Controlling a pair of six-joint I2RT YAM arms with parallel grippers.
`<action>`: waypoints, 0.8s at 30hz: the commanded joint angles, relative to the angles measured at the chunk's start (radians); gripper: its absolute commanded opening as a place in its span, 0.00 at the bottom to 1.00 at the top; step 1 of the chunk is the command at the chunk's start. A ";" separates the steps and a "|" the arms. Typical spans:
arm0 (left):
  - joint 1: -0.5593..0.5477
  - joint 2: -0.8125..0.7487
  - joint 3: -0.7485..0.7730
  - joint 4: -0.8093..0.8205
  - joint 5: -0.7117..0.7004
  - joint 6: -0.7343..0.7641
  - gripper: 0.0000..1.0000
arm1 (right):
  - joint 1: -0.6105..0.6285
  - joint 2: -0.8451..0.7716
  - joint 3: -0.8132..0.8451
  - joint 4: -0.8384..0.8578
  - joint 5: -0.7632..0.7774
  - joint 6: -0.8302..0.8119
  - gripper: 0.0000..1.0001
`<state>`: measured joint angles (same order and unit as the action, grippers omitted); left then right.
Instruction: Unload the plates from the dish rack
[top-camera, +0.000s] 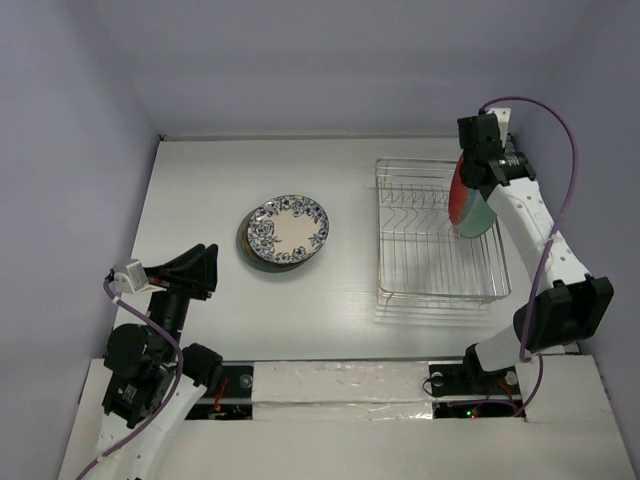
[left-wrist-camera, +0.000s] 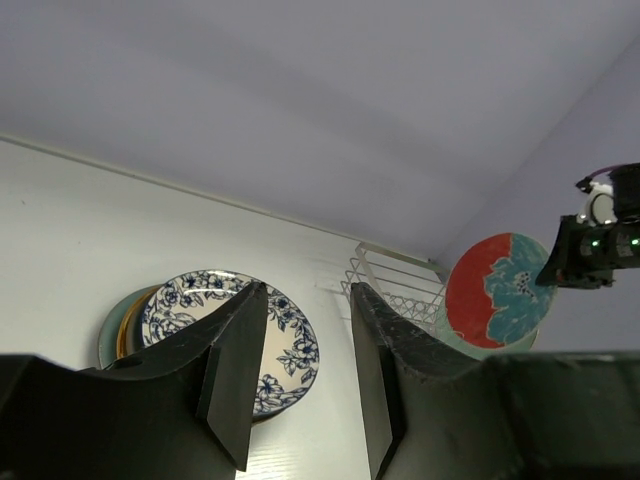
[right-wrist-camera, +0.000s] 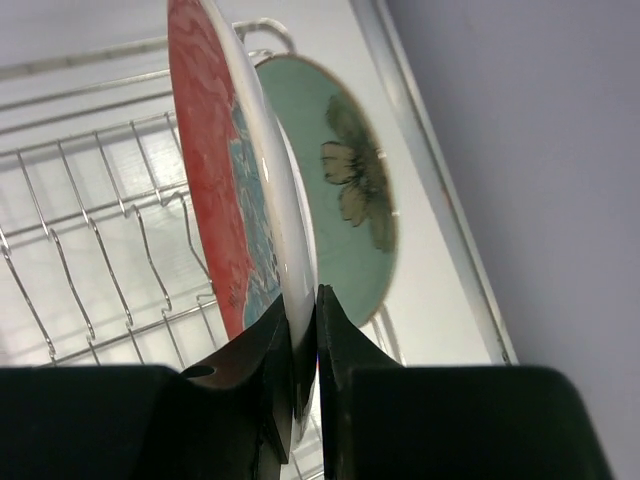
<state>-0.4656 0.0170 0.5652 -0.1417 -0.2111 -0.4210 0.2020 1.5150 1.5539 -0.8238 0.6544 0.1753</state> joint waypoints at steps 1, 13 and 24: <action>-0.010 -0.038 0.005 0.028 0.004 0.001 0.36 | -0.009 -0.118 0.156 0.049 0.059 0.027 0.00; -0.010 -0.026 0.005 0.025 0.004 -0.002 0.36 | 0.097 -0.245 0.097 0.207 -0.358 0.355 0.00; -0.010 -0.026 0.006 0.021 0.004 -0.007 0.36 | 0.454 -0.017 -0.123 0.791 -0.558 0.742 0.00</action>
<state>-0.4656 0.0166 0.5652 -0.1501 -0.2111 -0.4232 0.6056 1.4570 1.3926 -0.4118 0.1772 0.7448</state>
